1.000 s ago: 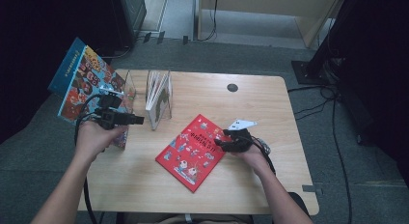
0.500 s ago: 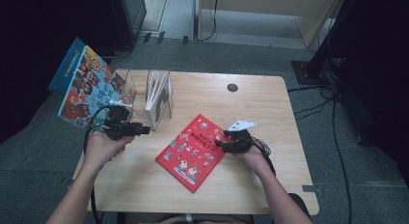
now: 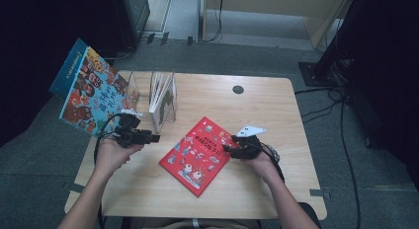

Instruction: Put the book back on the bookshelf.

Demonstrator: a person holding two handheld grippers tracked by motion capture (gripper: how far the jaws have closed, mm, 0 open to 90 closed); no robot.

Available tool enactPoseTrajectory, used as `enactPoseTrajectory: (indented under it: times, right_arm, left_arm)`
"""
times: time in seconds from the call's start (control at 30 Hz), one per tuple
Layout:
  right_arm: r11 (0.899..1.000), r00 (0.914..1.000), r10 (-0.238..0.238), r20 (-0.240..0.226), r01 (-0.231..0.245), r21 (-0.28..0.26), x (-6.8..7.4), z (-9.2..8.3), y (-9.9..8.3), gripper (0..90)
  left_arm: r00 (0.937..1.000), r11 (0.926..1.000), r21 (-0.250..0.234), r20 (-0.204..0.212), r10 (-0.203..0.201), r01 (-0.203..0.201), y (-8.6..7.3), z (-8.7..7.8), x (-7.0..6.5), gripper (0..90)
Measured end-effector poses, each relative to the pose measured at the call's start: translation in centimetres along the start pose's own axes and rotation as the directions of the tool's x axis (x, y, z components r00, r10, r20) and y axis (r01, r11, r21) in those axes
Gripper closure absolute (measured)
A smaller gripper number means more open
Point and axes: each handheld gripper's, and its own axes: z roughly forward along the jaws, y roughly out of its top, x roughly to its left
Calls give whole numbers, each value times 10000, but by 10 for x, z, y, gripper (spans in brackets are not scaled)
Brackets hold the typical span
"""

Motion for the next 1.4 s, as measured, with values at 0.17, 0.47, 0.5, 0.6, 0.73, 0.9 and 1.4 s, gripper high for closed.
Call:
enactPoseTrajectory:
  times: [0.17, 0.47, 0.5, 0.6, 0.73, 0.9, 1.4]
  right_arm:
    - [10000, 10000, -32, 66, 32, -69, 0, -4, -4, 440]
    - [9999, 9999, 25, 155, -23, -100, 1, -10, -10, 453]
    - [9999, 9998, 83, 159, -82, -94, 2, -11, -10, 456]
    - [9999, 9997, 105, 199, -103, -124, 2, -12, -12, 465]
    - [9998, 9996, 119, 245, -116, -144, 3, -14, -14, 471]
    - [9997, 9995, 147, 292, -142, -201, 4, -18, -17, 493]
    - [9989, 9983, 454, 360, -451, -97, 5, -26, -25, 657]
  left_arm:
    - [9998, 9995, 254, -94, 196, -193, -2, 11, 1, 510]
    - [9997, 9995, 251, 186, 172, -176, -9, 28, 6, 547]
    - [9997, 9994, 270, 168, 188, -192, -10, 30, 6, 550]
    - [9996, 9988, 406, -3, 269, -269, -12, 36, 6, 593]
    - [9995, 9999, 143, 307, -26, 22, -16, 42, 9, 628]
    - [9996, 9998, 183, 260, 88, -92, -18, 48, 12, 685]
    - [9984, 9993, 287, 526, 225, -240, -20, 66, 15, 801]
